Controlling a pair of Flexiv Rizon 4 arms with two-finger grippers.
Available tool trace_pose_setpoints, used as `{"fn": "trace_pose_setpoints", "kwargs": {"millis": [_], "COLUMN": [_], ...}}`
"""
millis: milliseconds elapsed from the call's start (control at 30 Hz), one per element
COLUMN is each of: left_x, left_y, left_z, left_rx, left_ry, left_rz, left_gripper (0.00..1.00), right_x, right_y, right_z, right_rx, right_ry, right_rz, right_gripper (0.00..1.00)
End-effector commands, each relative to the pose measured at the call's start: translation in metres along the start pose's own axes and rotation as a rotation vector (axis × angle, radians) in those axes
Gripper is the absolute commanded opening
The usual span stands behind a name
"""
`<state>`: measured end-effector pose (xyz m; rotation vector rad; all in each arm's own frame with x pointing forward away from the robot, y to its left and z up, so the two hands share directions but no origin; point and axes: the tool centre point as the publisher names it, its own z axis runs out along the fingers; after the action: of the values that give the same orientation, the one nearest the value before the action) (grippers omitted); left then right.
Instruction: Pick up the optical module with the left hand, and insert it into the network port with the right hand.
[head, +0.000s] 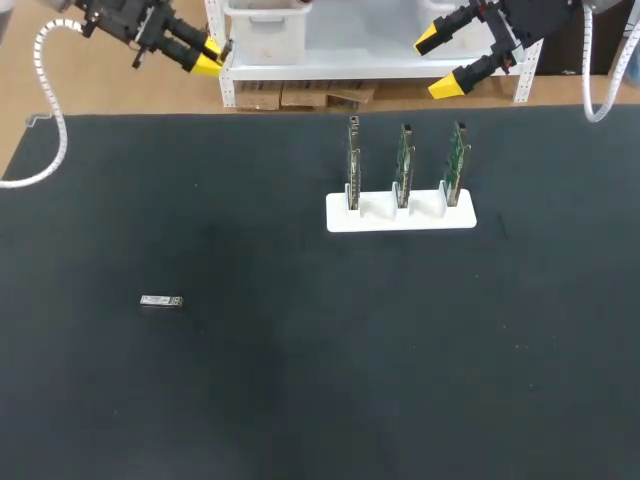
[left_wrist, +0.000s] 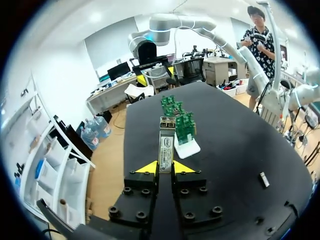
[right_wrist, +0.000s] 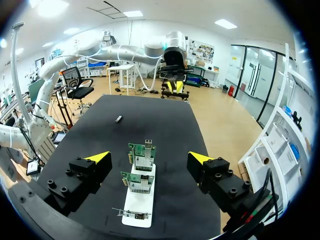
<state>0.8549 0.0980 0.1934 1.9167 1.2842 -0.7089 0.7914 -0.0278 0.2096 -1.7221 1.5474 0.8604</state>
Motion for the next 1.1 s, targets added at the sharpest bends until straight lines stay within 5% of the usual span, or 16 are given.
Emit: {"fn": "trace_pose_setpoints", "kwargs": {"millis": [33, 1000, 1100], "left_x": [-0.003, -0.002, 0.001], "left_y": [0.037, 0.042, 0.049], "left_z": [0.000, 0.004, 0.011], "left_rx": [0.121, 0.154, 0.141], "left_ry": [-0.002, 0.043, -0.050], "left_rz": [0.009, -0.008, 0.027], "left_gripper": [0.00, 0.00, 0.00], "right_x": [0.000, 0.000, 0.000], "right_y": [0.002, 0.002, 0.002], "right_z": [0.000, 0.000, 0.000], "right_rx": [0.003, 0.003, 0.003], "right_ry": [0.000, 0.000, 0.000], "right_rz": [0.000, 0.000, 0.000], "right_gripper": [1.00, 1.00, 1.00]}}
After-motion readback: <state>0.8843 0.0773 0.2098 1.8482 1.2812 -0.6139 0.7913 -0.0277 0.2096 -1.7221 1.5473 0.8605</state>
